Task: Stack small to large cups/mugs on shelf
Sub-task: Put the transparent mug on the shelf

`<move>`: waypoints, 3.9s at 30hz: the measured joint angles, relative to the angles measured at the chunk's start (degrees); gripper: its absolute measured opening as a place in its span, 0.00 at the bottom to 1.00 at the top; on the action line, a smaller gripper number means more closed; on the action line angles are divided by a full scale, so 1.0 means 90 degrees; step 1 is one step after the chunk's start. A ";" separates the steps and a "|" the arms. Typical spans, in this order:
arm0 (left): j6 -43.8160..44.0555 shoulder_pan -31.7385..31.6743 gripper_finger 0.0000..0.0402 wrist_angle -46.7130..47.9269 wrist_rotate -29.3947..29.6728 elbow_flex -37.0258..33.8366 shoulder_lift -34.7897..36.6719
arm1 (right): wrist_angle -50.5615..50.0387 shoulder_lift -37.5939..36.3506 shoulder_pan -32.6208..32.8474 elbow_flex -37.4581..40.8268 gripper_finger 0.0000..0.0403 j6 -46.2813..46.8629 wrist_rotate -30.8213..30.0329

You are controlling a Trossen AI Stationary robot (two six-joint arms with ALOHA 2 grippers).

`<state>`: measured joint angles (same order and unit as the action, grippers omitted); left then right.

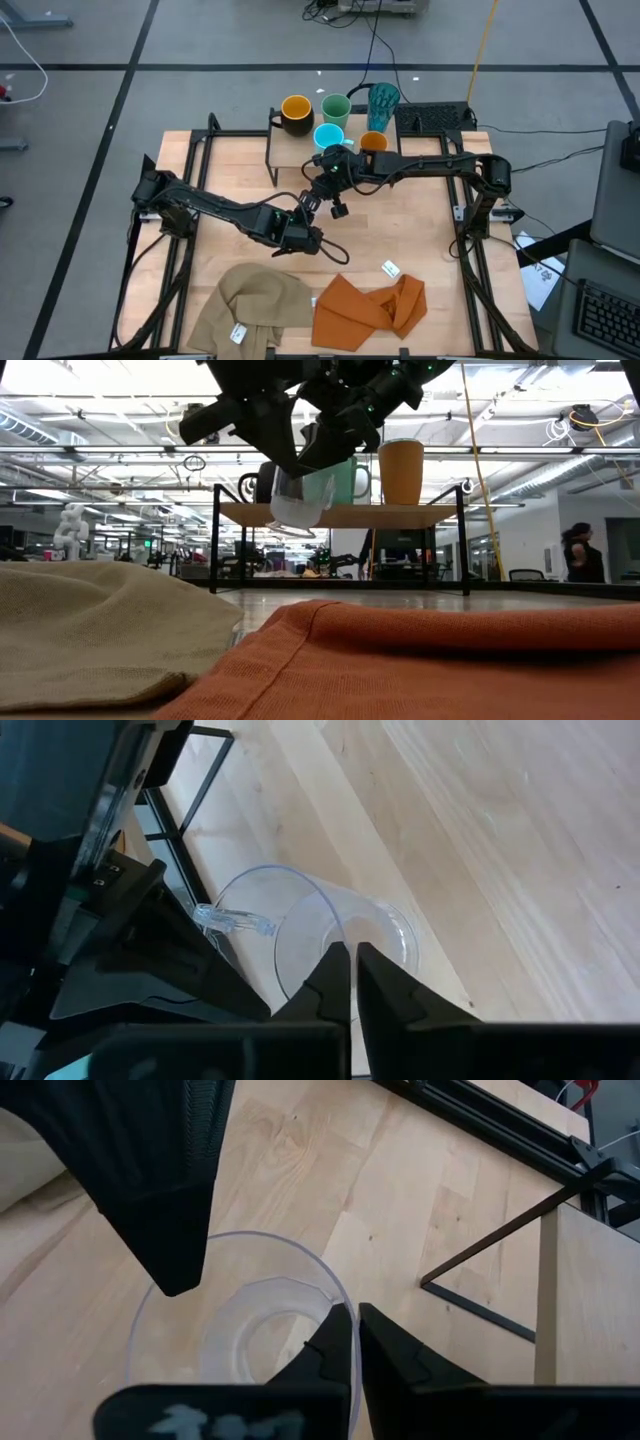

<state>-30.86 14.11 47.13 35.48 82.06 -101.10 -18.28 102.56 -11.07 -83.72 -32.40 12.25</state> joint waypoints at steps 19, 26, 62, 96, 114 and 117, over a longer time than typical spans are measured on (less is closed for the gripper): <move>-0.0053 -0.0072 0.00 -0.0023 0.0048 -0.0010 -0.0010 | 0.0061 -0.0032 -0.0013 -0.0002 0.20 0.0202 -0.0030; -0.0051 -0.0070 0.00 -0.0055 0.0073 -0.0010 -0.0010 | 0.0053 -0.0029 -0.0015 -0.0002 0.30 0.0200 -0.0057; 0.0835 0.0035 0.00 0.0849 0.0232 0.0469 0.0002 | 0.0014 -0.0639 0.0168 0.0005 0.34 0.0410 -0.0899; 0.1929 0.0139 0.00 0.1420 0.0896 0.0508 0.1841 | -0.1909 -0.3162 0.2432 0.0115 0.28 0.1375 -0.3238; 0.1304 -0.1494 0.00 0.0998 -0.0997 0.0532 0.2550 | 0.1291 -0.3716 0.4058 0.3653 0.00 0.2534 -0.5542; 0.1259 -0.1781 0.00 0.1075 -0.1202 0.0532 0.2545 | 0.1515 -0.3713 0.4164 0.3805 0.00 0.2644 -0.5552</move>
<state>-19.53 -1.92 56.81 24.66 86.85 -78.19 -4.65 69.14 26.41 -49.47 -8.60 -37.72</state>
